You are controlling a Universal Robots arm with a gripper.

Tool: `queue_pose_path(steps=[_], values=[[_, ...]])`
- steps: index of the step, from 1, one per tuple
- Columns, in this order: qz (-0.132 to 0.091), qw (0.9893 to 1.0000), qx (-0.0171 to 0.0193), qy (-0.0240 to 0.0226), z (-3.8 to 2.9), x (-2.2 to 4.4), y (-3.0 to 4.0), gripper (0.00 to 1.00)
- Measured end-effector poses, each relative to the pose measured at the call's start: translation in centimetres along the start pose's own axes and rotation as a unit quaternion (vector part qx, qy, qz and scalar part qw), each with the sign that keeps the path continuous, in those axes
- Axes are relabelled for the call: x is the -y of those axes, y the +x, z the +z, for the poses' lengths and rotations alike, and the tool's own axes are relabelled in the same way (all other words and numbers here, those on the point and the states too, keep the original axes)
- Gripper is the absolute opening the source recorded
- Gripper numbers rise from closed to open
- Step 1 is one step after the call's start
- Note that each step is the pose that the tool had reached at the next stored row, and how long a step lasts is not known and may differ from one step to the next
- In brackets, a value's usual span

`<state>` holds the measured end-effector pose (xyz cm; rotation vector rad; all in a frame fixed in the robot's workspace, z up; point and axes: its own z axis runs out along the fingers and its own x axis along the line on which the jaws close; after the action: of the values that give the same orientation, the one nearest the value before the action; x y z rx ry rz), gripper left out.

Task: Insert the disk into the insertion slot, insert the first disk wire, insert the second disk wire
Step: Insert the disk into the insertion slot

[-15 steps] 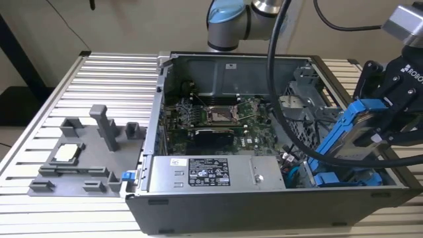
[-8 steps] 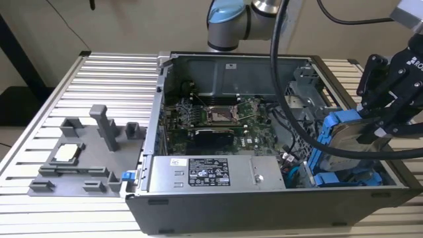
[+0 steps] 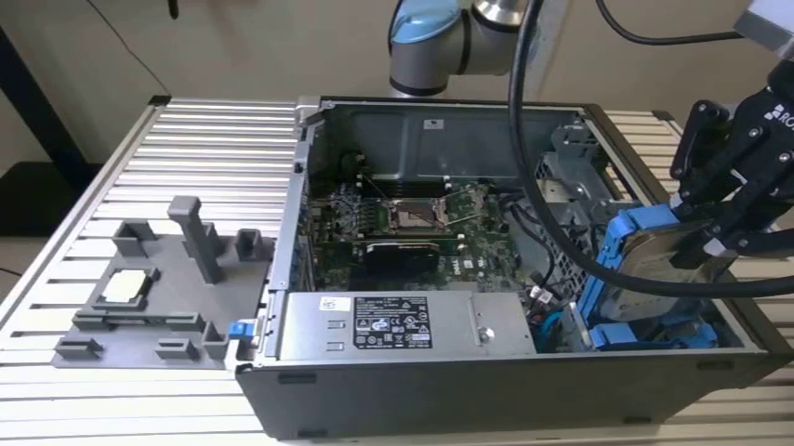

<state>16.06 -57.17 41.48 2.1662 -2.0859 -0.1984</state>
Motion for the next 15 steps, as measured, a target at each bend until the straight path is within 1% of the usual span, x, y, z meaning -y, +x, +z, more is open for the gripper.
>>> queue_pose_path(steps=[7, 8, 10, 13, 14, 15], values=[[0.000, 1.0000, -0.0006, 0.0000, 0.00, 0.00, 0.00, 0.31], [0.000, 1.0000, -0.0006, -0.0007, -0.01, 0.00, -0.01, 0.31], [0.000, 1.0000, -0.0004, -0.0088, -0.14, 0.01, -0.01, 0.31], [0.000, 0.9999, 0.0000, -0.0166, -0.76, 0.07, 0.00, 0.31], [0.000, 0.9998, 0.0002, -0.0202, -0.92, 0.16, 0.01, 0.31], [0.000, 0.9997, 0.0004, -0.0257, -0.99, 0.31, 0.02, 0.31]])
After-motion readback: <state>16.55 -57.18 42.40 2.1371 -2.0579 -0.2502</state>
